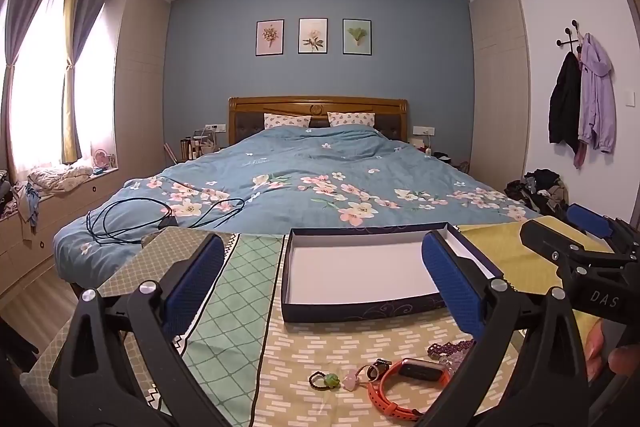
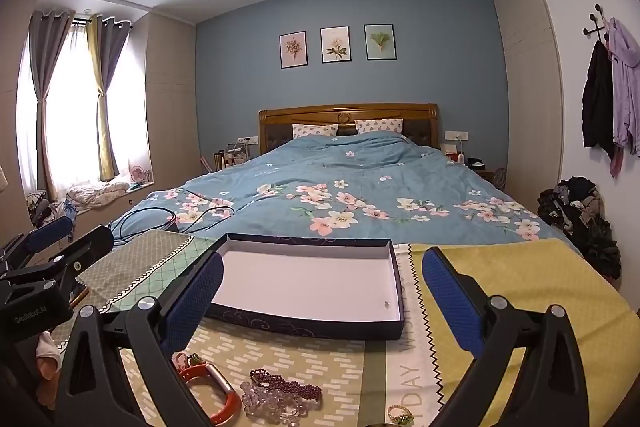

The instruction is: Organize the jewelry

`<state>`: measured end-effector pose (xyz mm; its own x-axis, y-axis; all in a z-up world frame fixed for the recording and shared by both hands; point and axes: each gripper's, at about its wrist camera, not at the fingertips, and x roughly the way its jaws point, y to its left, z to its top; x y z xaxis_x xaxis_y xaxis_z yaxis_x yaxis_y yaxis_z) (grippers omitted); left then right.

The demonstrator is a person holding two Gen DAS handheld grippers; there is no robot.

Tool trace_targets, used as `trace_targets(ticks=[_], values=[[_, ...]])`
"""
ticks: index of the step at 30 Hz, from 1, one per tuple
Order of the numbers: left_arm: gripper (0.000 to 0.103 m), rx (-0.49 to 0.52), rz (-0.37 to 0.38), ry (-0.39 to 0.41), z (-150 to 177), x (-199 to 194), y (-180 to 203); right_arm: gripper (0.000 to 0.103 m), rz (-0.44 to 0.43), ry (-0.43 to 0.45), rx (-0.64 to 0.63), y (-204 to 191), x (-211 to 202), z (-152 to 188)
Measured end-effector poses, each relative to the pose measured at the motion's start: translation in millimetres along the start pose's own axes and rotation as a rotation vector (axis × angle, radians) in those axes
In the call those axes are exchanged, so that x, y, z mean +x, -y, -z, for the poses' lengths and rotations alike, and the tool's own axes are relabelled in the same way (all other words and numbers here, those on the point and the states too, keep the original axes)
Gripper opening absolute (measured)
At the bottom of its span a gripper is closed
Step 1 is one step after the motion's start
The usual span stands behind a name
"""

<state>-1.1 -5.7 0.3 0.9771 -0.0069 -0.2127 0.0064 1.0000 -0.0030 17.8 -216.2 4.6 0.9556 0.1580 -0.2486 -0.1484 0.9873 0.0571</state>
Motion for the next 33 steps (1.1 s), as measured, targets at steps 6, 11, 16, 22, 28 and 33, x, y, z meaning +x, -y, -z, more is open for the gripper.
trace_targets(ticks=[6, 11, 16, 22, 28, 33], values=[[0.097, 0.002, -0.002, 0.002, -0.2, -0.8, -1.3, 0.096, 0.001, 0.000, -0.001, -0.7, 0.3, -0.4], [0.097, 0.001, 0.001, 0.001, -0.4, -1.8, -1.4, 0.096, 0.000, -0.001, 0.002, -0.3, 1.1, -1.4], [0.097, 0.001, 0.001, 0.001, -0.9, -1.8, -0.5, 0.096, 0.005, 0.007, -0.002, -0.1, -0.1, 0.9], [0.097, 0.003, 0.001, 0.000, -0.9, -1.7, 0.4, 0.096, 0.001, 0.011, 0.007, 0.9, -0.3, 1.1], [0.097, 0.002, 0.002, 0.000, -1.3, -1.5, -0.1, 0.096, 0.002, 0.013, 0.009, 1.1, -0.6, 1.4], [0.097, 0.003, 0.000, 0.000, -1.2, -1.7, 0.2, 0.096, 0.002, 0.007, 0.009, 1.6, -0.2, 0.9]])
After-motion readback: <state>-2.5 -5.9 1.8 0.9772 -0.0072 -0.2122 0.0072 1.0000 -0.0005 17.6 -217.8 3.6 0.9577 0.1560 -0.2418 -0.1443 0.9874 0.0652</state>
